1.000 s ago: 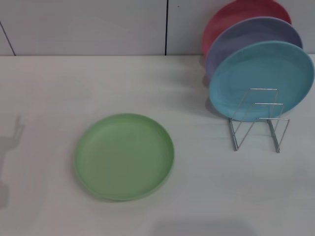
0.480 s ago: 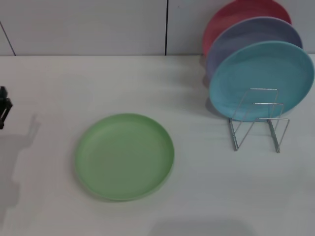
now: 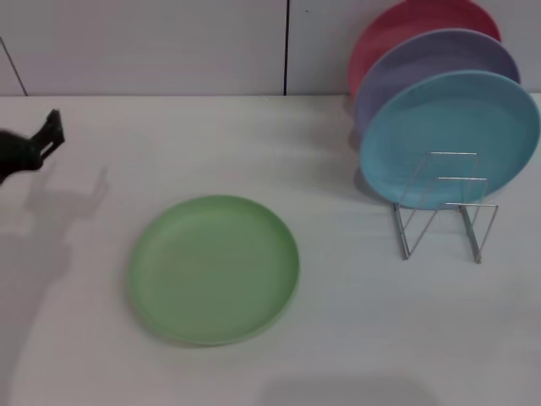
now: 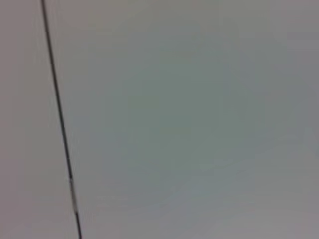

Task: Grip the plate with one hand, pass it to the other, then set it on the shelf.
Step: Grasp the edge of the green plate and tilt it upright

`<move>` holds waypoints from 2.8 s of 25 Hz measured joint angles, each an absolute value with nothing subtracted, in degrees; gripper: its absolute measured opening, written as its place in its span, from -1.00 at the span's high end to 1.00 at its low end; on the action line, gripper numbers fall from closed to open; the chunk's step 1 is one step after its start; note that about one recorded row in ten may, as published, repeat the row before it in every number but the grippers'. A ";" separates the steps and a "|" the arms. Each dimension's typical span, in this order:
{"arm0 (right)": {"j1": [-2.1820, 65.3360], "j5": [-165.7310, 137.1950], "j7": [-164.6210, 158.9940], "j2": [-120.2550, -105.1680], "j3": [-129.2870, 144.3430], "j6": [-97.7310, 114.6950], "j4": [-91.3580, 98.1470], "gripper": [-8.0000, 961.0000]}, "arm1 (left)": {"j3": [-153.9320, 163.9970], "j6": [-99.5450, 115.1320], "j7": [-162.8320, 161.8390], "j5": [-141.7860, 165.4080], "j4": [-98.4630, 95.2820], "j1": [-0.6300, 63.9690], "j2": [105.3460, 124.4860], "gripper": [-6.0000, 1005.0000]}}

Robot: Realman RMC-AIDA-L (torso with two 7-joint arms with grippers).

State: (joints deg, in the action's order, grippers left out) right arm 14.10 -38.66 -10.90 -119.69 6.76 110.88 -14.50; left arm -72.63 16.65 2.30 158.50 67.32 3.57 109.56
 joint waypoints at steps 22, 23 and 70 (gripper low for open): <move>15.93 -39.28 -10.89 -119.35 6.76 104.98 -11.81 -0.70 | -83.04 -52.56 11.47 158.48 97.96 7.09 118.25 -0.62; 15.95 -39.29 -10.89 -119.34 6.77 104.92 -11.80 -0.70 | -82.48 -52.76 11.24 158.43 97.25 7.18 118.34 -0.62; 15.64 -39.28 -10.64 -119.35 6.76 104.77 -10.90 -0.70 | -81.39 -54.23 9.10 156.10 83.26 11.79 118.38 -0.36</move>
State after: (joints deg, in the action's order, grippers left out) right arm 15.64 -39.28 -10.64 -119.35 6.76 104.77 -10.90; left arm -81.39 -54.23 9.10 156.10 83.26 11.79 118.38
